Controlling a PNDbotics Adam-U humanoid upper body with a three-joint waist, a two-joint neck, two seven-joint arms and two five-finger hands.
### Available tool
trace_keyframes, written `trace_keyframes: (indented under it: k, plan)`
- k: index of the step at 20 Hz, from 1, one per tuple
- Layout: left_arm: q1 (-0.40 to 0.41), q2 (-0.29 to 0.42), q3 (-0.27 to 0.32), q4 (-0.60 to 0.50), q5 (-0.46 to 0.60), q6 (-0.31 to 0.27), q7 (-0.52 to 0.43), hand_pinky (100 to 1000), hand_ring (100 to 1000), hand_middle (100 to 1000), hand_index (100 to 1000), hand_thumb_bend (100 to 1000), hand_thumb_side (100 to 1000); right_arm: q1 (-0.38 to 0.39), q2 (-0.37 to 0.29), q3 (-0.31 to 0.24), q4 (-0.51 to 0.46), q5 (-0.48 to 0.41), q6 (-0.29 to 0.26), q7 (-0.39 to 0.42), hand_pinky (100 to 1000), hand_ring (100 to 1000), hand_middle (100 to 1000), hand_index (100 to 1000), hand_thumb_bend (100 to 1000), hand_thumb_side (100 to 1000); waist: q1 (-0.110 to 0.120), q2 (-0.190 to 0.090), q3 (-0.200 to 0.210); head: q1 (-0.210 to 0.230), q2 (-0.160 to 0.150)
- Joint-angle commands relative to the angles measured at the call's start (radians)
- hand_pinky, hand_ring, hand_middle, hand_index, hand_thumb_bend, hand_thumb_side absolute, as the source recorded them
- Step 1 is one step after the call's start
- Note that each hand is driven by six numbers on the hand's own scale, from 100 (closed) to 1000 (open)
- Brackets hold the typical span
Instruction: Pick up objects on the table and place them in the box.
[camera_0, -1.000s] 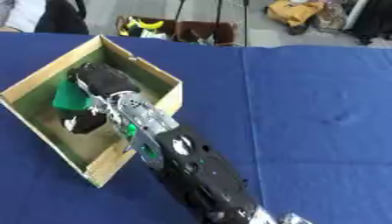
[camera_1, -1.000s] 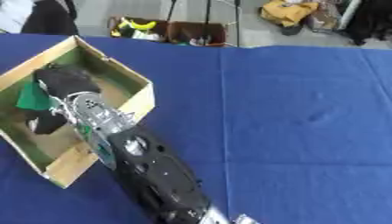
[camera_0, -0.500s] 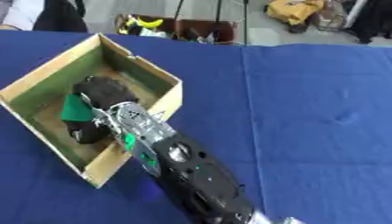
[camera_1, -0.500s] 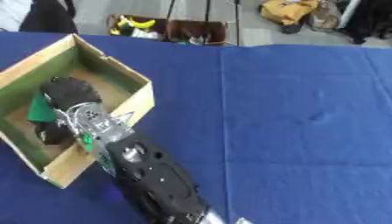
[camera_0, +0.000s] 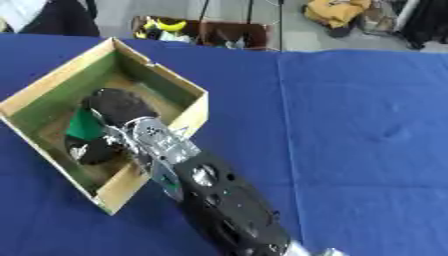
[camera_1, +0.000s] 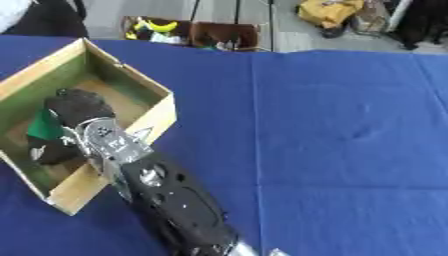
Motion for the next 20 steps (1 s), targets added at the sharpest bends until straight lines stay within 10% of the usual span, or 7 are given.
trace_keyframes:
  k: [1, 20]
  plan:
    - [-0.002, 0.005, 0.003, -0.014, 0.0, -0.001, -0.004, 231, 587, 628, 852, 100, 879, -0.022, 0.002, 0.0, -0.034, 0.005, -0.004, 0.004, 812, 914, 829, 899, 512, 710, 0.009, -0.019, 0.001, -0.002, -0.014]
    - [0.013, 0.004, 0.019, -0.015, -0.006, 0.0, 0.011, 233, 586, 627, 851, 100, 879, -0.039, -0.165, -0.026, -0.339, -0.122, -0.011, -0.059, 793, 893, 817, 891, 545, 692, 0.026, -0.039, -0.051, 0.046, 0.03]
